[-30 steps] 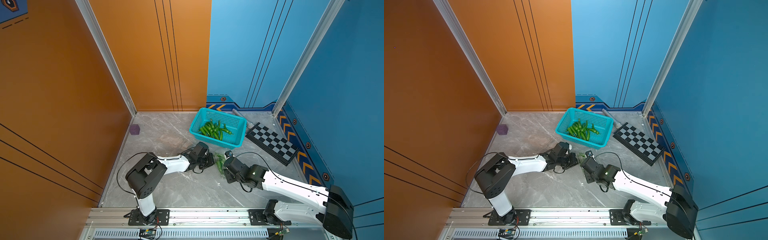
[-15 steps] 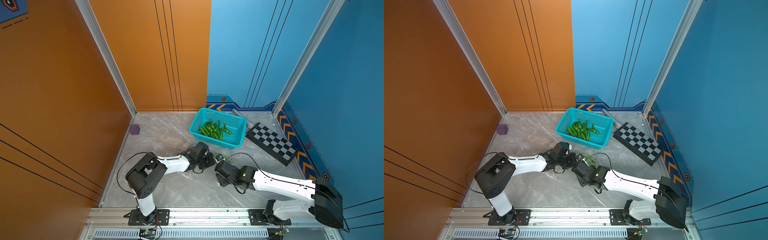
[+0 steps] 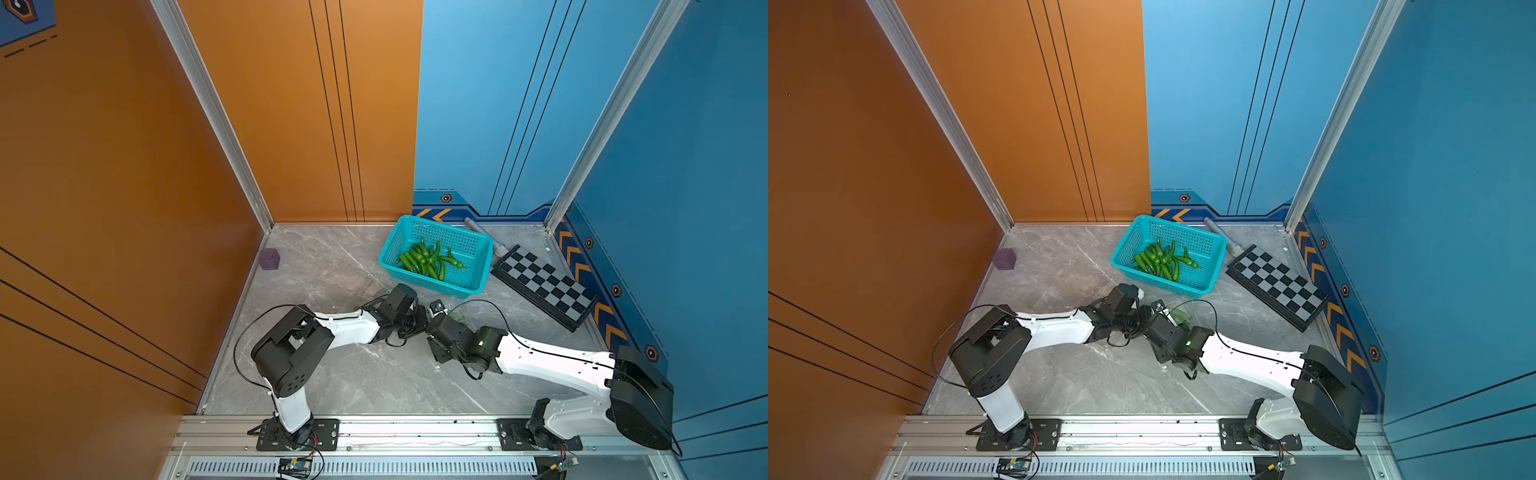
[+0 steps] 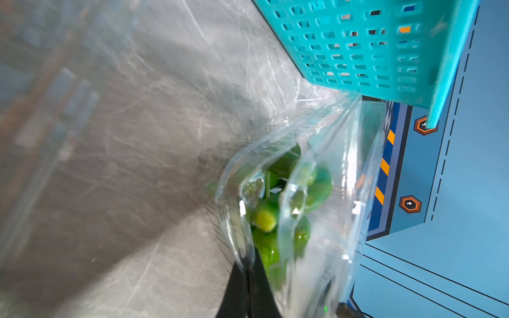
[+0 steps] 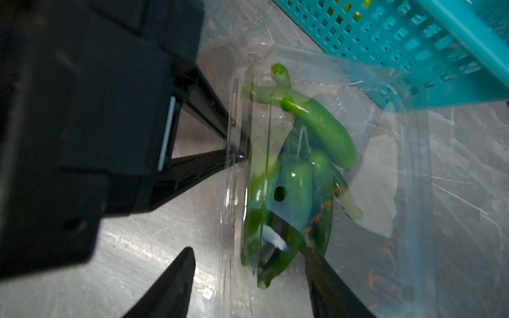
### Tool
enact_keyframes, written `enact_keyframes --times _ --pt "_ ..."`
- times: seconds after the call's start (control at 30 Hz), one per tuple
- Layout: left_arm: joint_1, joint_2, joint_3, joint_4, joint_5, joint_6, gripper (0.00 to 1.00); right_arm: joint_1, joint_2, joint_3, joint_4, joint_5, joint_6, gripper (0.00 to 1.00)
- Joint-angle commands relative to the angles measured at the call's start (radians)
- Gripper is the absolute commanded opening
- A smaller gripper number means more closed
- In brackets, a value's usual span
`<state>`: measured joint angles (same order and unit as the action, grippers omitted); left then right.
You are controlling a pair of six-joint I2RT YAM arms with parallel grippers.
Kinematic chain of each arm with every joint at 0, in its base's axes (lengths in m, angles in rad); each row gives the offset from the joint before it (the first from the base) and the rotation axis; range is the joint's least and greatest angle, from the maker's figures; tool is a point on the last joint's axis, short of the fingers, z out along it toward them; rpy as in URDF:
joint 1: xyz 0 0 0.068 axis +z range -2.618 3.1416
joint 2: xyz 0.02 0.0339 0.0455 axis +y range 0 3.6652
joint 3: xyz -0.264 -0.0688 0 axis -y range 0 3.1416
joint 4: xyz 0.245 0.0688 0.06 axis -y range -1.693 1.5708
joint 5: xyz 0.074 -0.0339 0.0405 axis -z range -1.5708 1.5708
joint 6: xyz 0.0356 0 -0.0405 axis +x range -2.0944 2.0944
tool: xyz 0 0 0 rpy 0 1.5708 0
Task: Take small green peppers out of containers
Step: Open the packing box at the center of the board.
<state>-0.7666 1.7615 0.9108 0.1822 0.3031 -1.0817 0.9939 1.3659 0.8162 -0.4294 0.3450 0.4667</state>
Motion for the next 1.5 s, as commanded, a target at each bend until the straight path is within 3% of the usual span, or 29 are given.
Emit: enact_keyframes --times 0.0,0.3,0.47,0.7,0.77,0.9,1.17,1.2,1.3,1.33,1.37,1.47 --pt "0.0 0.004 -0.012 -0.028 0.009 0.014 0.0 -0.021 0.021 -0.013 0.024 0.003 -0.022 0.64" --pt "0.001 -0.001 -0.017 -0.018 0.008 0.011 0.0 -0.024 0.042 -0.037 0.057 -0.015 -0.016 0.64" --pt "0.003 -0.001 -0.018 -0.019 0.01 0.011 0.0 -0.024 0.049 -0.052 0.069 0.046 0.007 0.63" --pt "0.011 -0.012 -0.032 -0.015 0.008 0.011 0.0 -0.046 0.056 -0.089 0.082 0.047 0.02 0.57" --pt "0.014 -0.017 -0.036 -0.015 0.008 0.011 0.0 -0.049 0.058 -0.095 0.082 0.043 0.018 0.53" --pt "0.013 -0.016 -0.036 -0.016 0.006 0.009 0.0 -0.054 0.067 -0.1 0.086 0.045 0.01 0.33" --pt "0.015 -0.023 -0.043 -0.015 0.002 0.009 0.0 -0.058 0.107 -0.121 0.076 0.043 0.012 0.21" --pt "0.015 -0.023 -0.043 -0.016 0.003 0.008 0.0 -0.058 0.108 -0.123 0.077 0.039 0.013 0.22" --pt "0.016 -0.023 -0.041 -0.015 0.005 0.01 0.0 -0.052 0.109 -0.124 0.075 0.029 0.013 0.44" --pt "0.015 -0.023 -0.043 -0.015 0.005 0.009 0.0 -0.049 0.106 -0.125 0.076 0.031 0.018 0.45" --pt "0.015 -0.023 -0.042 -0.015 0.004 0.009 0.0 -0.049 0.103 -0.124 0.075 0.04 0.021 0.42" --pt "0.017 -0.023 -0.046 -0.011 0.005 0.008 0.0 -0.055 0.1 -0.121 0.069 0.044 0.016 0.19"
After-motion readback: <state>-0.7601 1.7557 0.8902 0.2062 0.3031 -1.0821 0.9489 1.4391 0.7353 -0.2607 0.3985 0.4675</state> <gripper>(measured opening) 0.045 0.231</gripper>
